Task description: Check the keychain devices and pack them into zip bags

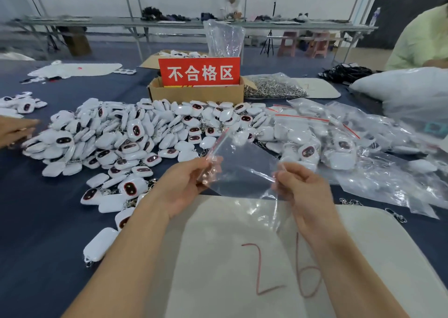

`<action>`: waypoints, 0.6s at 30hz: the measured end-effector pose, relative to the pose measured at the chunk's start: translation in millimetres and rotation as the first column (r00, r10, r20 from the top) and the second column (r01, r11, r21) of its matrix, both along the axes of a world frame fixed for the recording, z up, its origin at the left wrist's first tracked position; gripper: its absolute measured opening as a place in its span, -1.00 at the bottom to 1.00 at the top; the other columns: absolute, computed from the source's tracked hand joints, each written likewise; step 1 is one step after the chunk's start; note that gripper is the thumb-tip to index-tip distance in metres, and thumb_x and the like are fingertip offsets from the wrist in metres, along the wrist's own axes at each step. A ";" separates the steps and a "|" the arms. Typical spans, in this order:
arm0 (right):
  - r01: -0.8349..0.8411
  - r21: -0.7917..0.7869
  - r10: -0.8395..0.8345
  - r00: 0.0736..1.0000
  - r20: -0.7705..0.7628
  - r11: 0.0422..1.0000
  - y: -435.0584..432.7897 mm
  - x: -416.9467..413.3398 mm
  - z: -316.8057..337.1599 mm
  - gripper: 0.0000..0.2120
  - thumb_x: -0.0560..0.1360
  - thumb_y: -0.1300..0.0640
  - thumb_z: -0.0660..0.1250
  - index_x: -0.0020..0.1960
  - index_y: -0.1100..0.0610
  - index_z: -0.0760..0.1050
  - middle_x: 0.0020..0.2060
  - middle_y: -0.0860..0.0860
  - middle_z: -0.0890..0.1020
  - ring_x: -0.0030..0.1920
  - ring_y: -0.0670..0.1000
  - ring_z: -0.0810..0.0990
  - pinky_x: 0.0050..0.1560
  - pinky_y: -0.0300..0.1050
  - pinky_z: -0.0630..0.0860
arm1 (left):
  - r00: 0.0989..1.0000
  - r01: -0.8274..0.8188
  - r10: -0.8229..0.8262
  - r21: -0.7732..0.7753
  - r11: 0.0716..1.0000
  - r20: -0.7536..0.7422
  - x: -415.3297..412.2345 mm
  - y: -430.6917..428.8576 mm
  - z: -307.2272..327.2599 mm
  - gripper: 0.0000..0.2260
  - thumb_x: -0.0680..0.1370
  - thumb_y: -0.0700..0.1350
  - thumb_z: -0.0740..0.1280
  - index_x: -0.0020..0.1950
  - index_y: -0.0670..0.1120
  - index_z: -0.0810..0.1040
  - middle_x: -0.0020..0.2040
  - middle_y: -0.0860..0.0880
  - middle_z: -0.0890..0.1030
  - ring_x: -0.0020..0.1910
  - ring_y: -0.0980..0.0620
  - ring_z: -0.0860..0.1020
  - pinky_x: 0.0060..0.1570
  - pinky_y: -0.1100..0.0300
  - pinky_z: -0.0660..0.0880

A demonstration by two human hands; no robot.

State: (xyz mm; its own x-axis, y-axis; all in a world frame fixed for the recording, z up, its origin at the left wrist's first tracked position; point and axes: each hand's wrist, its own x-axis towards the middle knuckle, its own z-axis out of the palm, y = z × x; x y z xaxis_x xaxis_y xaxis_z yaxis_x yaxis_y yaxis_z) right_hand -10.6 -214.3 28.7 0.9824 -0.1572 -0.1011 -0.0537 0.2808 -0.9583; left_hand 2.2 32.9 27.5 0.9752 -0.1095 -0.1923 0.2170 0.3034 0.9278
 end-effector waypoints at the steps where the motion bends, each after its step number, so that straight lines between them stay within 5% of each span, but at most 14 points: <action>1: 0.076 -0.066 -0.074 0.997 0.029 0.995 -0.2 -1.7 0.7 -0.83 0.51 0.35 0.46 -0.05 0.08 0.68 -0.26 0.00 0.75 -0.32 -0.08 0.66 -0.28 -0.31 0.57 | 1.000 -0.013 0.013 0.016 1.000 0.011 -1.4 0.1 1.1 -0.74 0.61 -0.24 0.28 -0.04 -0.10 0.79 -0.09 -0.04 0.71 -0.24 0.09 0.61 -0.16 0.24 0.54; 4: 0.262 -0.187 -0.243 0.963 0.119 0.947 -2.2 -6.6 1.9 -0.86 0.45 0.16 0.53 -0.08 -0.07 0.71 -0.21 -0.10 0.74 -0.23 -0.17 0.66 -0.17 -0.33 0.53 | 0.989 -0.147 0.147 -0.007 0.989 0.015 -6.6 -4.2 3.2 -0.81 0.58 -0.30 0.36 -0.09 -0.12 0.76 -0.22 -0.03 0.70 -0.35 0.14 0.60 -0.33 0.34 0.52; 9: 0.415 -0.473 -0.305 0.906 0.293 0.777 3.4 -23.0 7.0 -0.69 0.34 -0.18 0.48 0.08 -0.28 0.64 -0.08 -0.16 0.60 -0.15 -0.13 0.56 -0.03 -0.22 0.51 | 0.853 -0.506 0.499 0.007 0.863 0.150 -10.1 -23.0 7.3 -0.87 0.48 -0.29 0.52 -0.20 -0.08 0.77 -0.25 -0.06 0.73 -0.30 0.07 0.65 -0.23 0.32 0.59; 12: 0.147 -0.419 -0.029 0.961 0.275 0.896 22.1 -28.8 8.4 -0.79 0.34 -0.16 0.45 -0.04 -0.19 0.70 -0.22 -0.11 0.72 -0.20 -0.09 0.67 -0.06 -0.13 0.61 | 0.849 -0.486 0.385 0.248 0.838 0.362 -17.3 -44.8 6.3 -0.83 0.36 -0.24 0.59 -0.24 0.05 0.77 -0.25 -0.01 0.75 -0.29 0.10 0.67 -0.20 0.32 0.59; 15: 0.002 -0.443 0.132 0.953 0.271 0.897 35.4 -26.6 7.3 -0.85 0.50 0.05 0.44 -0.08 -0.21 0.70 -0.21 -0.11 0.75 -0.21 -0.11 0.70 -0.05 -0.08 0.66 | 0.905 -0.319 0.157 0.385 0.866 0.396 -25.2 -64.0 2.4 -0.89 0.26 -0.06 0.62 -0.27 0.04 0.74 -0.30 0.00 0.72 -0.34 0.07 0.65 -0.23 0.21 0.60; 18: 0.000 -0.484 0.138 0.958 0.250 0.875 32.8 -20.0 1.8 -0.75 0.55 0.19 0.38 -0.09 -0.15 0.72 -0.21 -0.10 0.76 -0.15 -0.06 0.73 0.01 0.04 0.68 | 0.909 -0.306 0.028 0.619 0.724 0.416 -28.0 -73.7 -2.6 -0.85 0.24 0.05 0.61 -0.32 0.12 0.67 -0.39 0.12 0.67 -0.43 0.14 0.59 -0.36 0.27 0.48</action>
State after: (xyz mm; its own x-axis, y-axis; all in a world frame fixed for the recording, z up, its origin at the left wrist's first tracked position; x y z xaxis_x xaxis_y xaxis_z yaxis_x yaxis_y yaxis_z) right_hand -30.6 -181.5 30.4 0.9704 -0.0489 0.2365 0.2219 -0.2060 -0.9531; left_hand -25.9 -40.7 24.9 0.9744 0.0810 0.2096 -0.1584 -0.4139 0.8964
